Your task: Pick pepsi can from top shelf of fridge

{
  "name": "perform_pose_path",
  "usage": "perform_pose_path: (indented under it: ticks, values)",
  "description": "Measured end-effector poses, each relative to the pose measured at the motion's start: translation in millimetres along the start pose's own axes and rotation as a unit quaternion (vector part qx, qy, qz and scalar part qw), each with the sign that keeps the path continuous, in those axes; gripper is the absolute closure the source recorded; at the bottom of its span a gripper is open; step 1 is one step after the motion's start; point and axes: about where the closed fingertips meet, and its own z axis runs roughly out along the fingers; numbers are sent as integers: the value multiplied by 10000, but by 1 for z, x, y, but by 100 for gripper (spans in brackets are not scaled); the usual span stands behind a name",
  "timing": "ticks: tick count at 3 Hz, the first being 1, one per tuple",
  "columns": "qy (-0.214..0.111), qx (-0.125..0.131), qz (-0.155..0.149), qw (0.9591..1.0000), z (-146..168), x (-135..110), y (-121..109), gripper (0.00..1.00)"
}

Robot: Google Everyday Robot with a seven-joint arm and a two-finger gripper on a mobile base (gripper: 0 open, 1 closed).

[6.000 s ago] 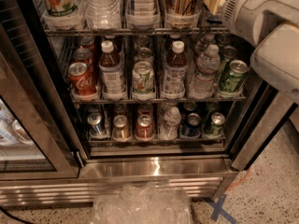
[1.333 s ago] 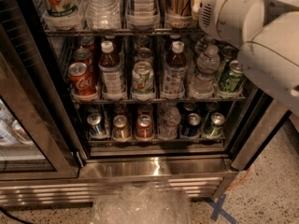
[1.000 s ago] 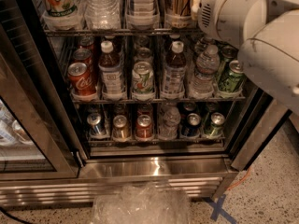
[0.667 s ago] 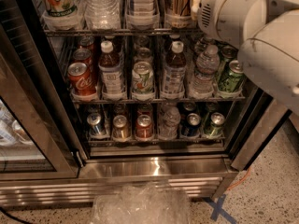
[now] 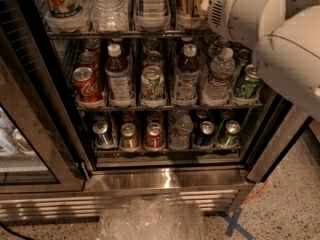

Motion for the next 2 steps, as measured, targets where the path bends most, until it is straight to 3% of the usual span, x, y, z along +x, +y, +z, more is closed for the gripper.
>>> perform_pose_path:
  ticks: [2]
  values:
    - [137,-259,43,9996,-10,6,39,100]
